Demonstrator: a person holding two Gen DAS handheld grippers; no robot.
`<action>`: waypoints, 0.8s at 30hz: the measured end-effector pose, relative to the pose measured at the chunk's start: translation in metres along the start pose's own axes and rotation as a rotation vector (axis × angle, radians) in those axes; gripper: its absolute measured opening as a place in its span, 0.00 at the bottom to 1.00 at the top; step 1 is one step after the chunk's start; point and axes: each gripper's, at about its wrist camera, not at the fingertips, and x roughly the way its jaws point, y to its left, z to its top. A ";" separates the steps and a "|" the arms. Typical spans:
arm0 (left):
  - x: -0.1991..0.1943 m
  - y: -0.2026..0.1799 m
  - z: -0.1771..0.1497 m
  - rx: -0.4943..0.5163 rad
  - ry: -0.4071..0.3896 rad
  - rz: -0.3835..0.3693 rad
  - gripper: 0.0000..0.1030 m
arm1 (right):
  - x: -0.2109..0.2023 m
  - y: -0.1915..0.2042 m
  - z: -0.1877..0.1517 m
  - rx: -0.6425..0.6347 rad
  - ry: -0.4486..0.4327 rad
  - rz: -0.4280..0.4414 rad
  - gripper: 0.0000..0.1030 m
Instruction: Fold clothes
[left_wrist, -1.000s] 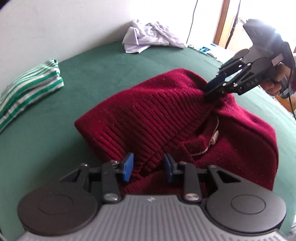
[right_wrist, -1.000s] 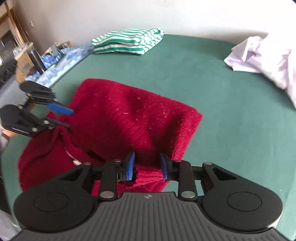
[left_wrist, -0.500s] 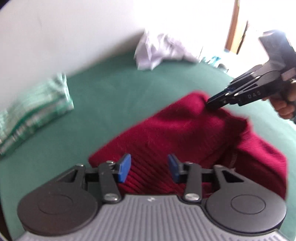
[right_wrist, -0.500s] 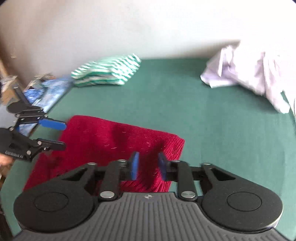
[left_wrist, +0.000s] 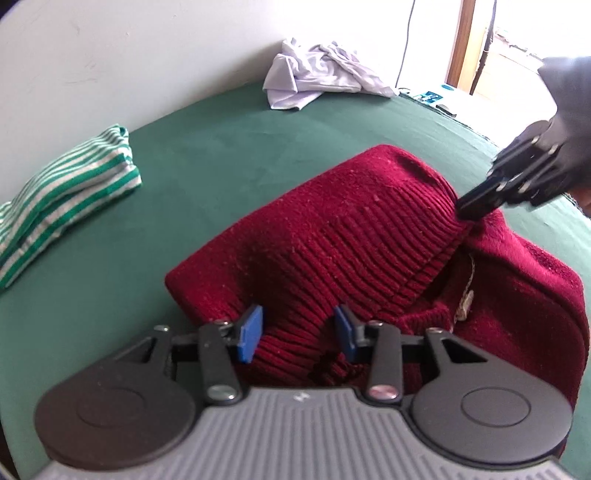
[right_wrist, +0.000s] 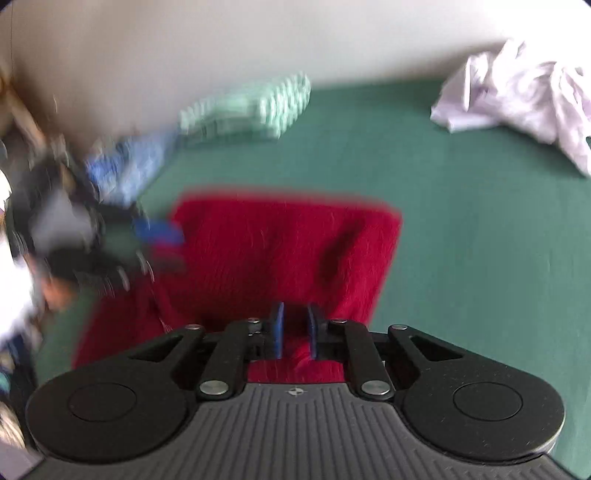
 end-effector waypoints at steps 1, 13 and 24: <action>-0.001 -0.002 -0.001 0.008 0.002 -0.001 0.42 | 0.001 -0.001 -0.004 -0.014 -0.010 -0.016 0.08; -0.021 0.000 -0.007 0.053 0.018 -0.053 0.51 | -0.008 0.004 0.008 0.053 0.034 -0.040 0.20; 0.004 0.099 0.004 -0.331 -0.026 -0.115 0.80 | 0.014 -0.083 0.047 0.408 0.062 0.084 0.47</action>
